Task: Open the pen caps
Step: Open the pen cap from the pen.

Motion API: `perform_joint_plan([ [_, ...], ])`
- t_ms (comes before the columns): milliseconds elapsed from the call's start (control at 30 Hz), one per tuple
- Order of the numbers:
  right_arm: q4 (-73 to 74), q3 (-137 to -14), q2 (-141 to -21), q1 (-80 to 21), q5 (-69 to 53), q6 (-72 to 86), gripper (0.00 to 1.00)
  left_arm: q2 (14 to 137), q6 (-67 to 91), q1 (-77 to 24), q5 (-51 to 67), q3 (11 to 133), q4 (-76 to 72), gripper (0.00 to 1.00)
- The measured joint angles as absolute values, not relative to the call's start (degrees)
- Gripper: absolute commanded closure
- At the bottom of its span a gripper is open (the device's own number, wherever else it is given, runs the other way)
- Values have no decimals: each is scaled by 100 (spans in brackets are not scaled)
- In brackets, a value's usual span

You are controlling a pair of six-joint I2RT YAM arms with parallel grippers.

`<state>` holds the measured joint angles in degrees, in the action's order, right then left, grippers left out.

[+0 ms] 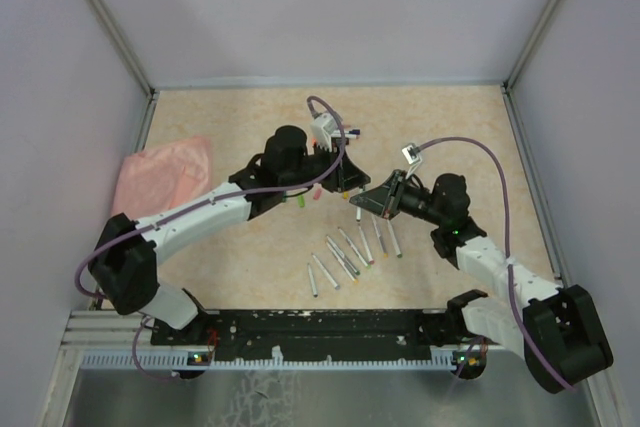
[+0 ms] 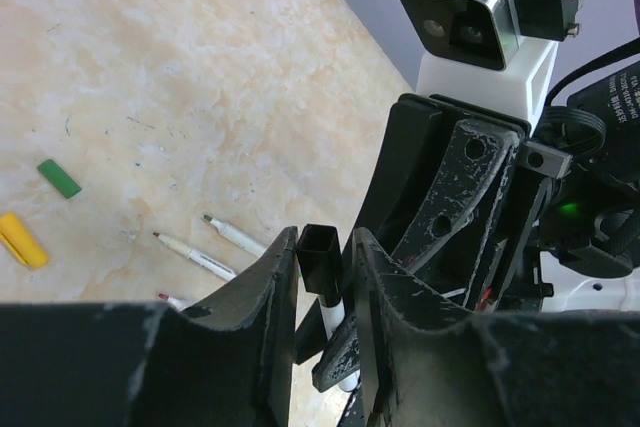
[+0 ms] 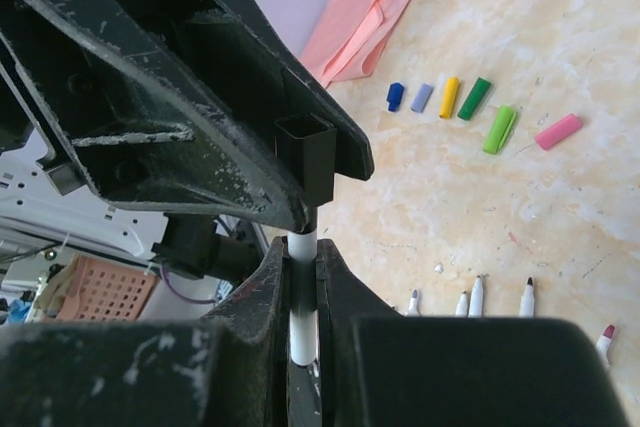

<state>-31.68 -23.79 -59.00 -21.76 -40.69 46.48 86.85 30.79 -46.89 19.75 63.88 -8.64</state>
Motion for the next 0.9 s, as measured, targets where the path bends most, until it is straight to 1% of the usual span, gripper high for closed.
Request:
perform_joint_plan([
  [100, -3175, -2381, -5900, -2176, -4086, 4644, 100, 8687, 3063, -4689, 1922, 6407, -819, 84],
  [267, -3236, -2388, -5916, -2176, -4091, 4598, 100, 8702, 3083, -4716, 1798, 6523, -727, 99],
  [500, -3339, -2523, -5916, -2176, -3905, 4517, 100, 8742, 2821, -4727, 1459, 6893, -508, 100],
  [767, -3511, -2628, -5909, -2176, -3472, 4466, 100, 8860, 2425, -4733, 1111, 7192, -661, 100],
  [900, -3194, -2558, -5859, -2316, -3931, 4508, 100, 9037, 1975, -4392, 165, 7787, -1350, 100],
])
